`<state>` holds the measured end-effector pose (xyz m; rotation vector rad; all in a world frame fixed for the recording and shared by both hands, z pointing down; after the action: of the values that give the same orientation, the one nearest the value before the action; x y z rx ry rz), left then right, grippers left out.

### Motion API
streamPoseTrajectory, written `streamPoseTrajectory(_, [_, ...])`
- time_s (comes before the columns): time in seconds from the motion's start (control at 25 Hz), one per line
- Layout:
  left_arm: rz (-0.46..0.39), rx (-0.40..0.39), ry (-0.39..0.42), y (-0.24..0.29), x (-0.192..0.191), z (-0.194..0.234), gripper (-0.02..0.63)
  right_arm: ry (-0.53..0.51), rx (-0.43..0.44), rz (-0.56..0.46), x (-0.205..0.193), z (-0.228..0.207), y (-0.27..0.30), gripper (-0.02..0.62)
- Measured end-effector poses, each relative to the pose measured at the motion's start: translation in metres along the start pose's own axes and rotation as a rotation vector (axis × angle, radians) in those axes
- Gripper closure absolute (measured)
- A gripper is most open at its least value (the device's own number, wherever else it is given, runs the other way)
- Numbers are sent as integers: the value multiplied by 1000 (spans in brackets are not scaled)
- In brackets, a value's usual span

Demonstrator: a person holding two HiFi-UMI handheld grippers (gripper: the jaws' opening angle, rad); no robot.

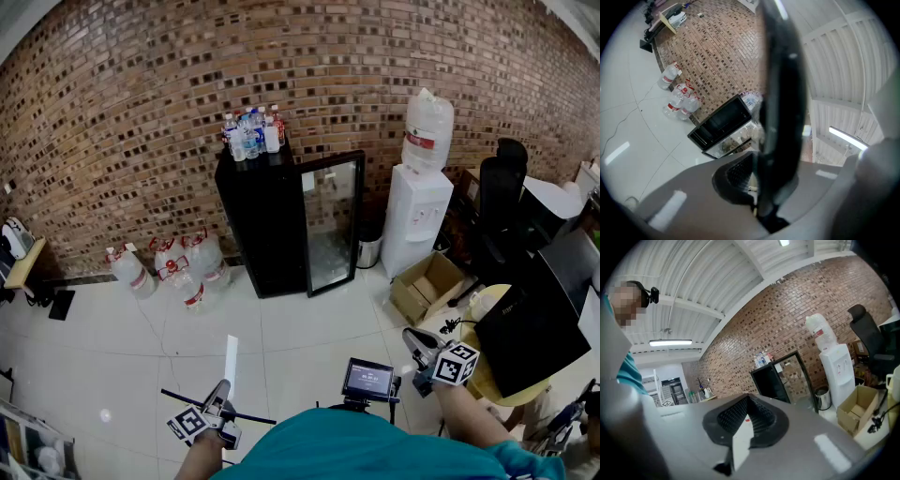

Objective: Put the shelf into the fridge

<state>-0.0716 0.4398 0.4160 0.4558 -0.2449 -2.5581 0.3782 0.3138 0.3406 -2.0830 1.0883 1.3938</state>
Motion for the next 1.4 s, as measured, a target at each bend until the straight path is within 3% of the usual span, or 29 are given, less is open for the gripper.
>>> streamPoseTrajectory(0.28, [-17,2,-6,47,-20,-14,571,-15,28,18,17,-46,-1,594])
streamPoseTrajectory(0.48, [-9,-2,-19,67,0,-3,571,-23,23,19,15,-67,31,594])
streamPoseTrajectory(0.64, [8,-25,-28,94,49,20,571,-44,5,25,15,-77,86,594])
streamPoseTrajectory(1.04, [141,-86,-41,208,236,70,571,-64,-79,35,37,-110,276,594])
streamPoseTrajectory(1.2, [133,-96,-29,271,272,99,571,-105,-44,63,23,-158,336,594])
streamPoseTrajectory(1.4, [88,-70,-40,342,318,110,571,-105,-23,67,40,-235,398,594])
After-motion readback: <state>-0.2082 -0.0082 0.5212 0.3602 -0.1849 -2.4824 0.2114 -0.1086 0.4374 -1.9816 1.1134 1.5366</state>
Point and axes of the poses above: the fingertips, and each gripper's own axes: y forward along the fingers, z to its left, x out of its top, the point moved 1 cm from there along -y, backward along the fingers, and after that the axes turned 7 degrees about z, right-handed, at the moved point
